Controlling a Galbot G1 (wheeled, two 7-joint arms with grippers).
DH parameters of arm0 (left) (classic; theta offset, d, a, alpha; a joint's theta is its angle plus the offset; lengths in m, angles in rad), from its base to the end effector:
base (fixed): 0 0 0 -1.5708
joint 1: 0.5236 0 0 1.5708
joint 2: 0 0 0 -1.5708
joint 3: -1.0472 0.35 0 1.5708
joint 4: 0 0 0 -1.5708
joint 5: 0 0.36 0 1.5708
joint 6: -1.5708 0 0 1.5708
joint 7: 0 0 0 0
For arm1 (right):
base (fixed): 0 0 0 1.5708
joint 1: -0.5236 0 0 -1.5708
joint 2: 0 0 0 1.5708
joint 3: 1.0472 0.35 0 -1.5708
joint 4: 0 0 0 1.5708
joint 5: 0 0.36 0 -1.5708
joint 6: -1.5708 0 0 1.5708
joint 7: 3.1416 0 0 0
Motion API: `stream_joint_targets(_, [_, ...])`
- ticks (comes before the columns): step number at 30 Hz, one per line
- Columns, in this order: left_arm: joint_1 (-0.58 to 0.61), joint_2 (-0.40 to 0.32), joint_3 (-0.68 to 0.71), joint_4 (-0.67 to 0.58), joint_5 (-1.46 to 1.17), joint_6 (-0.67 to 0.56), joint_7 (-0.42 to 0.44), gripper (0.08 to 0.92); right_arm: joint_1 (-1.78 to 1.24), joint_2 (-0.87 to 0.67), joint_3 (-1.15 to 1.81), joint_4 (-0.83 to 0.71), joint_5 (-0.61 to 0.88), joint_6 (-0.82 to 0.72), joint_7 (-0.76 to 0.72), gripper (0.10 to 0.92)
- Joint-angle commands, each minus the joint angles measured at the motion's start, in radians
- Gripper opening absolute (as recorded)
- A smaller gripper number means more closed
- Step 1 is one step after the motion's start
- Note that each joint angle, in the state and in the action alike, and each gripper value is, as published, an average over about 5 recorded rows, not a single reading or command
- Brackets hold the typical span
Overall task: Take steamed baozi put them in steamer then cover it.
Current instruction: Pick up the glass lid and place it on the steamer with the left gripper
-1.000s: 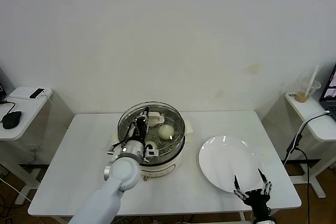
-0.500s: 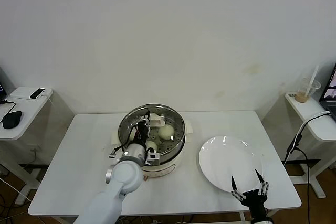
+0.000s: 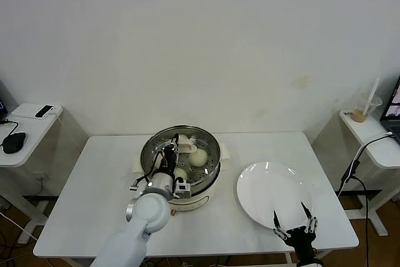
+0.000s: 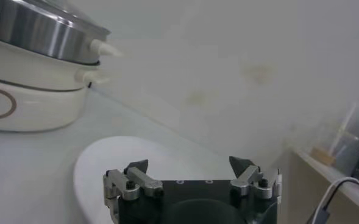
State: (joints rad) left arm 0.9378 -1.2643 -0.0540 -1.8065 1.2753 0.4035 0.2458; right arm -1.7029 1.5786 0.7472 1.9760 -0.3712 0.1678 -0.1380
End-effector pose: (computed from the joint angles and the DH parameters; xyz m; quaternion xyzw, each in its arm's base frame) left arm 0.3432 -0.0708 -0.2655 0.0656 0.7191 0.6916 0.0195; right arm 0.1285 -0.0717 -0.3621 0.0132 -0.9690 0.2348 0.0760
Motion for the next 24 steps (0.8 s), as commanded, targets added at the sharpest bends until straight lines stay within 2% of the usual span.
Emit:
stream_joint_targets(1, [0.013,0.002,-0.006,-0.034,-0.003,-0.001,-0.009,0.221,0.001,0.000,-0.002,-0.002,-0.002,-0.001,-0.001,0.823])
stream_joint_targets(9, [0.117,0.053,-0.018,-0.158,-0.041,-0.021,-0.046,0.455,-0.003,0.000,0.002,-0.007,-0.003,0.000,0.000,0.823])
stream_joint_targets(18, [0.290,0.115,-0.067,-0.349,-0.187,-0.109,-0.161,0.715,-0.008,-0.004,0.011,-0.011,0.009,0.008,0.000,0.823])
stream_joint_targets(21, [0.380,0.124,-0.119,-0.409,-0.314,-0.156,-0.218,0.787,-0.010,-0.011,0.010,-0.014,0.027,0.011,0.000,0.823])
stream_joint_targets(24, [0.478,0.090,-0.217,-0.411,-0.598,-0.254,-0.340,0.817,-0.015,-0.026,0.005,-0.015,0.057,0.013,0.000,0.823])
